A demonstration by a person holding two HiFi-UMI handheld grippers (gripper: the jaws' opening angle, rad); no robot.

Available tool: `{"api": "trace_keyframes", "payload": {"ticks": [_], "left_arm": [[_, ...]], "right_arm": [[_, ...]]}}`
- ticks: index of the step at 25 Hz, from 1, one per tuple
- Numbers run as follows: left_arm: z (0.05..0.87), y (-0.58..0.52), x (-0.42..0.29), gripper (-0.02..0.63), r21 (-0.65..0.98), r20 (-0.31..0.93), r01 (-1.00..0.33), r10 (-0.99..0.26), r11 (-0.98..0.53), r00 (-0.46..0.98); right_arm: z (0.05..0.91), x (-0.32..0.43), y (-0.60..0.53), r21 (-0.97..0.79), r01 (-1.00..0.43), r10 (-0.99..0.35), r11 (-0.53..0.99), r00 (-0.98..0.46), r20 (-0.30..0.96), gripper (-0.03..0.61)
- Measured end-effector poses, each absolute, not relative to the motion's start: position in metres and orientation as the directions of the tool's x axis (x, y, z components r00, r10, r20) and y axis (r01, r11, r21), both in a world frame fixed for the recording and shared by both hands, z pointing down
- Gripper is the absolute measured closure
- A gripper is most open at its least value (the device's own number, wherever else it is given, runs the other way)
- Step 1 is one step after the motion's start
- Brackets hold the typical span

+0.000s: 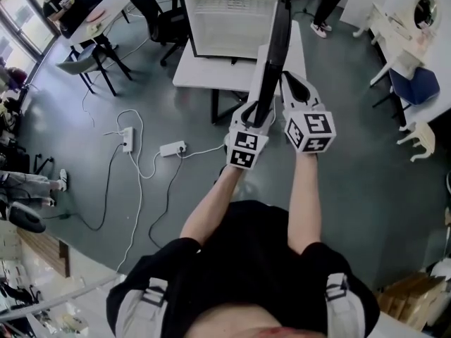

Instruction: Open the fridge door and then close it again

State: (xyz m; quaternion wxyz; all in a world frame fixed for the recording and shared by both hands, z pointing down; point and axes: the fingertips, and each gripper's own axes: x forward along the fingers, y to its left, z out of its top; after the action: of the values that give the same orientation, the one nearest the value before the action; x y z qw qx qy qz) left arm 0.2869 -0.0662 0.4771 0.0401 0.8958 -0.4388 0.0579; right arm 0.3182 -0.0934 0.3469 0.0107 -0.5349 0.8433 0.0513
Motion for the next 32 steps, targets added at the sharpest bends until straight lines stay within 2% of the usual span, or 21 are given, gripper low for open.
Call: {"api": "trace_keyframes", "payload": {"ticks": [8,19,26,32], "left_arm": [[0.484,-0.083,0.277,0.446,0.015,0.144,-0.828,-0.818,-0.560,0.556],[0.492,-0.134,0.193,0.451,0.052,0.142,-0.896,-0.885,-0.441,0.444],[0.494,-0.185,0.130,0.442,0.066,0.114,-0.898,-0.891,-0.434,0.439],[0.494,-0.247,0.071,0.417,0.082,0.119,-0.863,-0.855,-0.499,0.505]], "right_arm": [[0.350,0.308,-0.108,0.054,-0.860,-0.857,0.507,-0.510,-0.072,0.584],[0.363,0.227,-0.143,0.044,-0.770,-0.765,0.637,-0.638,-0.088,0.583],[0.365,0.163,-0.186,0.058,-0.712,-0.705,0.700,-0.702,-0.105,0.583],[0.366,0.104,-0.240,0.057,-0.694,-0.686,0.718,-0.719,-0.110,0.583]]}}
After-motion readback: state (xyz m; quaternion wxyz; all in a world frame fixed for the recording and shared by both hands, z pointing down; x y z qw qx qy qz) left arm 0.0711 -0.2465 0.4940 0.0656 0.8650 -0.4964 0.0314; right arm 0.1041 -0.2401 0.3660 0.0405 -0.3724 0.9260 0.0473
